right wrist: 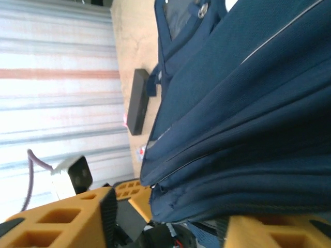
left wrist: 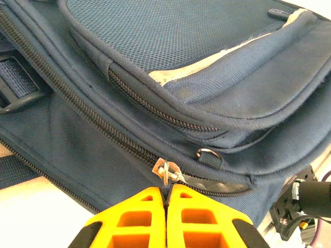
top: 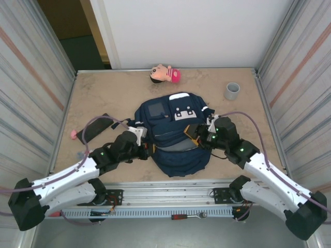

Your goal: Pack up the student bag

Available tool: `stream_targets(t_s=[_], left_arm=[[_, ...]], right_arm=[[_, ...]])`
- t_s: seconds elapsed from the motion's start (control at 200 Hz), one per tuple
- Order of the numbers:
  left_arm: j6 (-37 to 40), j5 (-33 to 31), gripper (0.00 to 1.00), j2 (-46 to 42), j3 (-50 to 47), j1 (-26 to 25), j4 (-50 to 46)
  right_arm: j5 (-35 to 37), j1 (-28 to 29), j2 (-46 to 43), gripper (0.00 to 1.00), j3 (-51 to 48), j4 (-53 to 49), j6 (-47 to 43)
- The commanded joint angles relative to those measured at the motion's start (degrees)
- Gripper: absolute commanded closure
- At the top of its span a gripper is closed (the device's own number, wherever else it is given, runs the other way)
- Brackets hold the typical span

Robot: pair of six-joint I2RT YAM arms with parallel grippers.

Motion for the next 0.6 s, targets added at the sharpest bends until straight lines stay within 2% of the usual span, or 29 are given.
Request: stream_targets(t_s=[0.0,0.095,0.15,0.306,0.356,0.421,0.591], left_arm=[[1.9,0.9,1.00,2.4,2.5,0.1,6.1],[2.2,1.9,1.00,3.9,3.5,-0.2,8.2],[2.7,2.0,1.00,4.3,4.1,-0.3,8.1],[4.4,-2.6,1.00,2.8,4.4,-0.2,2.7],[4.7,-4.7,1.00,1.9,3.8,0.4,0.4],[4.7,-6.9,1.00,0.4,2.6,2.1,-1.3],[6.1,-7.9,1.00,-1.1,-0.9,9.6,-0.2]], right_arm=[[6.1,4.9,3.1,0.44,-0.5,5.1,2.7],[8.6,8.2,6.4,0.44,-0.4,7.4,4.3],[9.8,9.3,7.5,0.47,-0.2,7.7,5.1],[10.1,9.3,7.2,0.83,0.1,7.0,3.8],[9.2,7.9,5.9,0.89,0.3,5.8,2.2],[5.4,4.7,3.7,0.94,1.1,3.5,-0.5],[-11.4,-5.8,2.8,1.00,7.4,0.3,-7.7]])
